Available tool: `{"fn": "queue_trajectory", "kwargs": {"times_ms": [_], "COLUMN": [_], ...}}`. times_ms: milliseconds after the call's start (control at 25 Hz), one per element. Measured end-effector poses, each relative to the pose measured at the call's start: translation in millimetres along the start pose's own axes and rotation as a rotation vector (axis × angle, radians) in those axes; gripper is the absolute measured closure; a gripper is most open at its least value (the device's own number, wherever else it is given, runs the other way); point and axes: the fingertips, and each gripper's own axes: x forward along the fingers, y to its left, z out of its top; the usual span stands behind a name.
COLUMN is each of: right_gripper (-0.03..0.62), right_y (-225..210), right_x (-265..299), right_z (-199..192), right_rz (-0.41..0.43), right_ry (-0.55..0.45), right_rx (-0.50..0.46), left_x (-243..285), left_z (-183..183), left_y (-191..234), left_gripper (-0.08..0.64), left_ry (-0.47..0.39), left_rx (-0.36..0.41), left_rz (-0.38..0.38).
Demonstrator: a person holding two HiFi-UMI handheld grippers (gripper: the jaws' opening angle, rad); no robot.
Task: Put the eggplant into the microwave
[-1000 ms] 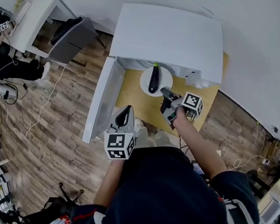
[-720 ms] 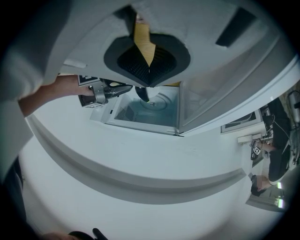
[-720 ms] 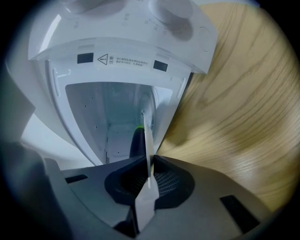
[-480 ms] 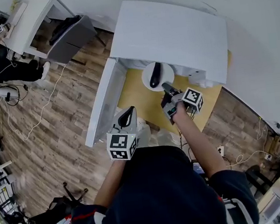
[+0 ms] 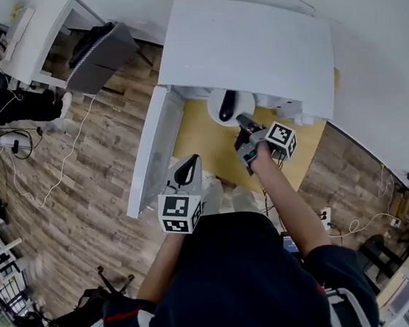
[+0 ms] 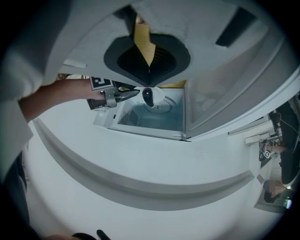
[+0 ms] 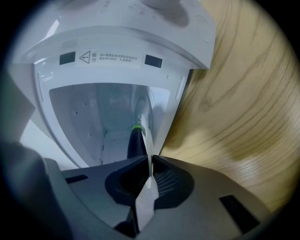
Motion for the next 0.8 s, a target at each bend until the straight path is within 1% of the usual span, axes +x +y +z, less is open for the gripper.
{"fn": "queue_trajectory", "kwargs": {"times_ms": [200,400,680,800], "right_gripper": [0.569,0.569,0.569,0.569], "right_y": [0.3,-1.0,-1.3,-0.3], "right_x": [10.2,19.5,28.0,31.1], "right_z": [5.0,7.9,10.5,12.9], "right_rz": [0.002,-0.022,-0.045,-0.047], "right_ry": [-0.027,-0.031,-0.048,-0.059], "right_rx": [0.029,-0.001,-0.015,-0.013], "left_x": [0.4,-0.2,0.6,1.0], "left_z": [-4.0,-6.7,-10.6,-12.0], "left_y": [1.6,2.8,0.9,-1.7], "left_gripper": [0.546,0.545,0.545,0.545], "left_ry": [0.014,0.025,0.033,0.038], "left_rx": [0.008,0.009,0.009,0.024], "left_rz": [-0.002,-0.002,-0.004,-0.008]}}
